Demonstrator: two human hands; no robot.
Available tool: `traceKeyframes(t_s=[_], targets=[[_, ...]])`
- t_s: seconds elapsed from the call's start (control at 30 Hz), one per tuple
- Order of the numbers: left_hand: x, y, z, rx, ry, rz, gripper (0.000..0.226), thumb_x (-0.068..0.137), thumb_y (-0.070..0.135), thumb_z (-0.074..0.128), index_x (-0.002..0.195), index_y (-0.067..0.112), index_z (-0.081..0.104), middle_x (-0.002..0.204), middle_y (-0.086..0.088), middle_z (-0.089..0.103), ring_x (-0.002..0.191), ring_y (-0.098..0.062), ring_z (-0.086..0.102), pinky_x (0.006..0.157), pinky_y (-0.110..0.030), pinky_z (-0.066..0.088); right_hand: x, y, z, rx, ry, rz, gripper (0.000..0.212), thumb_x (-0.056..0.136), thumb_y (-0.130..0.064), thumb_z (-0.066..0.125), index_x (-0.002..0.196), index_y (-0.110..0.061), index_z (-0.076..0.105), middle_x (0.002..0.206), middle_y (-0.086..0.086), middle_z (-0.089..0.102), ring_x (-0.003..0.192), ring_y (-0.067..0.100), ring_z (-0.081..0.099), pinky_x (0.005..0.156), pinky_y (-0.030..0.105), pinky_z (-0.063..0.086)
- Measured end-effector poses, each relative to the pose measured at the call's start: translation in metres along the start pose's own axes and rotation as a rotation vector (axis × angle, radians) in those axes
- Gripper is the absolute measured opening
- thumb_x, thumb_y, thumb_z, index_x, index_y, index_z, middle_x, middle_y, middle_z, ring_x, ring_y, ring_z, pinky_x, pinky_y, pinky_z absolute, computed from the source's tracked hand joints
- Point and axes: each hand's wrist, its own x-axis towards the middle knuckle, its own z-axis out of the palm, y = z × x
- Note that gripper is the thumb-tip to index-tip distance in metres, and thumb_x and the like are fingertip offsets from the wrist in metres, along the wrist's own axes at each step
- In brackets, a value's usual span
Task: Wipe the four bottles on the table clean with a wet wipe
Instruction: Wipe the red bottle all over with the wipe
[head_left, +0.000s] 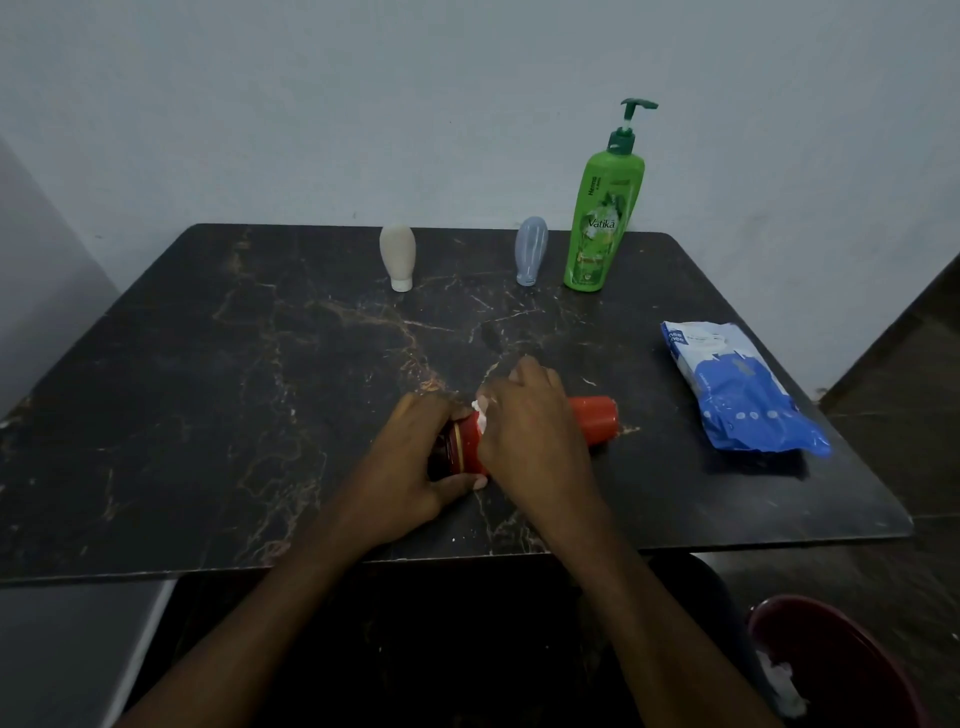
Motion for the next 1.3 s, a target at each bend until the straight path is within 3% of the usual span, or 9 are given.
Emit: traceKeyframes(t_s=[0.23, 0.43, 0.53, 0.63, 0.73, 0.9, 1.03, 1.17, 1.3], targets=[[-0.001, 0.000, 0.000, 0.004, 0.033, 0.044, 0.060, 0.072, 0.027, 0.088, 0.117, 0.039, 0.050, 0.113, 0.045, 0.042, 0.108, 0.007, 0.046, 0.086, -0.013, 0.038, -0.023, -0.009, 0.010, -0.092, 0.055, -0.046, 0.038, 0.070, -0.020, 0.075, 0.106, -0.020, 0.065, 0.112, 0.001, 0.051, 0.098, 0.017, 0.045, 0.087, 0.031, 0.043], [-0.001, -0.001, 0.002, 0.051, 0.047, 0.036, 0.064, 0.071, 0.038, 0.090, 0.124, 0.020, 0.059, 0.114, 0.017, 0.053, 0.108, -0.007, 0.050, 0.091, -0.027, 0.047, -0.011, 0.050, -0.003, -0.214, 0.108, 0.146, 0.032, 0.082, -0.023, 0.066, 0.113, -0.030, 0.063, 0.110, 0.000, 0.051, 0.096, 0.015, 0.043, 0.081, 0.031, 0.043], [-0.001, -0.003, 0.002, 0.060, 0.044, 0.039, 0.065, 0.072, 0.041, 0.088, 0.126, 0.021, 0.058, 0.119, 0.013, 0.057, 0.110, -0.007, 0.049, 0.092, -0.026, 0.045, -0.013, 0.089, -0.014, -0.198, 0.129, 0.246, 0.032, 0.090, -0.025, 0.061, 0.122, -0.023, 0.063, 0.115, 0.007, 0.054, 0.100, 0.019, 0.049, 0.080, 0.029, 0.044], [0.000, -0.002, 0.002, 0.055, 0.046, 0.030, 0.066, 0.072, 0.040, 0.088, 0.127, 0.021, 0.058, 0.117, 0.016, 0.054, 0.109, -0.005, 0.048, 0.091, -0.021, 0.042, -0.016, 0.093, -0.013, -0.120, 0.197, 0.307, 0.025, 0.089, -0.016, 0.062, 0.113, -0.012, 0.066, 0.107, 0.008, 0.055, 0.095, 0.019, 0.052, 0.073, 0.026, 0.039], [-0.001, -0.001, 0.002, 0.058, 0.044, 0.039, 0.066, 0.072, 0.040, 0.088, 0.127, 0.021, 0.058, 0.117, 0.017, 0.053, 0.109, -0.006, 0.048, 0.092, -0.022, 0.042, -0.020, 0.073, -0.002, -0.073, 0.225, 0.333, 0.028, 0.083, -0.007, 0.065, 0.111, -0.010, 0.066, 0.105, 0.009, 0.055, 0.094, 0.023, 0.056, 0.075, 0.030, 0.045], [0.000, -0.003, 0.003, 0.081, 0.047, 0.057, 0.065, 0.072, 0.041, 0.089, 0.125, 0.019, 0.060, 0.115, 0.019, 0.051, 0.106, -0.004, 0.046, 0.091, -0.013, 0.035, -0.037, 0.019, 0.017, 0.170, 0.249, 0.090, 0.038, 0.087, -0.017, 0.052, 0.121, -0.008, 0.066, 0.107, 0.004, 0.058, 0.095, 0.022, 0.058, 0.082, 0.037, 0.053], [0.000, -0.002, 0.002, 0.084, 0.037, 0.060, 0.065, 0.073, 0.042, 0.088, 0.126, 0.018, 0.062, 0.116, 0.015, 0.056, 0.106, -0.007, 0.048, 0.093, -0.009, 0.033, -0.041, 0.024, 0.017, 0.219, 0.217, -0.057, 0.044, 0.087, -0.026, 0.044, 0.120, -0.011, 0.068, 0.096, 0.001, 0.056, 0.087, 0.020, 0.056, 0.075, 0.037, 0.053], [0.000, -0.001, 0.002, 0.084, 0.026, 0.058, 0.067, 0.074, 0.042, 0.088, 0.129, 0.016, 0.061, 0.119, 0.014, 0.057, 0.109, -0.008, 0.048, 0.095, -0.008, 0.033, -0.025, 0.065, 0.004, 0.134, 0.281, 0.133, 0.027, 0.093, -0.017, 0.055, 0.116, -0.017, 0.069, 0.096, 0.000, 0.055, 0.084, 0.017, 0.055, 0.072, 0.037, 0.052], [0.000, -0.001, 0.001, 0.088, 0.023, 0.051, 0.068, 0.073, 0.042, 0.088, 0.129, 0.015, 0.061, 0.119, 0.016, 0.055, 0.110, -0.006, 0.047, 0.094, -0.010, 0.034, -0.025, 0.095, -0.005, 0.041, 0.310, 0.268, 0.026, 0.097, -0.017, 0.056, 0.120, -0.015, 0.067, 0.093, -0.001, 0.056, 0.076, 0.010, 0.053, 0.062, 0.020, 0.040]])
